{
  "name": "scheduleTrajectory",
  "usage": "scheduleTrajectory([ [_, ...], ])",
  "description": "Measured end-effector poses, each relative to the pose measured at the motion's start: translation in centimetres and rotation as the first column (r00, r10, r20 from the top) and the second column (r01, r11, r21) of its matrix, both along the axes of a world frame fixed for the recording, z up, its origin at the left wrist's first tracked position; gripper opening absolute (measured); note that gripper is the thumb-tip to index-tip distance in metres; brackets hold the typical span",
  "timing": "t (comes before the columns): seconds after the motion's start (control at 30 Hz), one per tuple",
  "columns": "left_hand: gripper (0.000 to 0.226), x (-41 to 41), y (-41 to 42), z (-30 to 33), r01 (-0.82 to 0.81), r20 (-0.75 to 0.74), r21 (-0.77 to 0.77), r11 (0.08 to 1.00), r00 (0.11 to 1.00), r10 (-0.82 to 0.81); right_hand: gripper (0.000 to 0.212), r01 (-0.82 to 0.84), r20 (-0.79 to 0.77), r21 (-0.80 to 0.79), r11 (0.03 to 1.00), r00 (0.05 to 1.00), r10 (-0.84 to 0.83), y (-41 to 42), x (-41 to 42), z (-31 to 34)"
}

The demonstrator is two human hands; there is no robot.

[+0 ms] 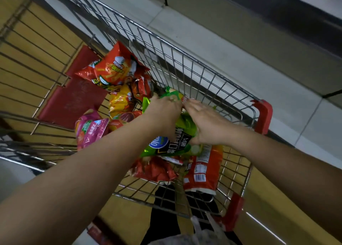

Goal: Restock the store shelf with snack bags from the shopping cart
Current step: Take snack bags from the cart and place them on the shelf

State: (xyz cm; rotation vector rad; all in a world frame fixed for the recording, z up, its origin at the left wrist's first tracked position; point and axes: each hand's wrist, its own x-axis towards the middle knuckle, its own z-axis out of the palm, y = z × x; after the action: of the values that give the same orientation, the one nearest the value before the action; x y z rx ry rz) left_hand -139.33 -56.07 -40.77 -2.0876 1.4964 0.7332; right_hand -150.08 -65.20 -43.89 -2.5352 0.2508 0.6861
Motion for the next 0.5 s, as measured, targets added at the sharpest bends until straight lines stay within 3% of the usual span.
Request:
scheduleTrajectory([
  [0.07, 0.095, 0.2, 0.2, 0.9, 0.082, 0.031, -0.043, 0.996, 0.996, -0.08, 0.111, 0.001, -0.06, 0.019, 1.0, 0.998, 0.001, -0.1, 1.1, 0.6],
  [0.2, 0.096, 0.6, 1.2, 1.4, 0.197, 0.08, -0.088, 0.976, 0.978, -0.19, 0.08, 0.044, -0.1, 0.129, 0.991, 0.995, -0.031, 0.1, 2.1, 1.3],
  [0.27, 0.092, 0.8, 2.1, 1.0, 0.194, 0.092, -0.157, 0.968, 0.979, -0.181, 0.076, 0.095, -0.097, 0.155, 0.983, 0.992, -0.081, 0.5, 2.1, 0.7],
  [0.33, 0.086, 1.1, 3.5, 0.8, 0.09, 0.061, -0.312, 0.946, 0.995, -0.075, 0.079, 0.224, -0.097, 0.184, 0.957, 0.973, -0.209, 0.6, 2.1, -0.4],
  [0.37, 0.086, 1.3, 4.5, 0.4, -0.004, 0.042, -0.438, 0.899, 0.999, 0.025, 0.079, 0.319, -0.108, 0.229, 0.92, 0.947, -0.302, 0.6, 2.0, -0.9],
  [0.43, 0.094, 1.7, 6.6, -1.0, -0.211, -0.021, -0.703, 0.679, 0.961, 0.276, 0.072, 0.481, -0.142, 0.352, 0.803, 0.876, -0.462, 0.5, 2.0, -1.8],
  [0.47, 0.099, 2.0, 7.6, -1.8, -0.364, -0.14, -0.769, 0.525, 0.898, 0.417, 0.066, 0.526, -0.165, 0.416, 0.742, 0.846, -0.507, 0.6, 2.0, -2.3],
  [0.5, 0.105, 2.1, 8.6, -2.4, -0.546, -0.298, -0.739, 0.394, 0.79, 0.536, 0.057, 0.552, -0.189, 0.492, 0.673, 0.822, -0.537, 0.9, 2.0, -2.6],
])
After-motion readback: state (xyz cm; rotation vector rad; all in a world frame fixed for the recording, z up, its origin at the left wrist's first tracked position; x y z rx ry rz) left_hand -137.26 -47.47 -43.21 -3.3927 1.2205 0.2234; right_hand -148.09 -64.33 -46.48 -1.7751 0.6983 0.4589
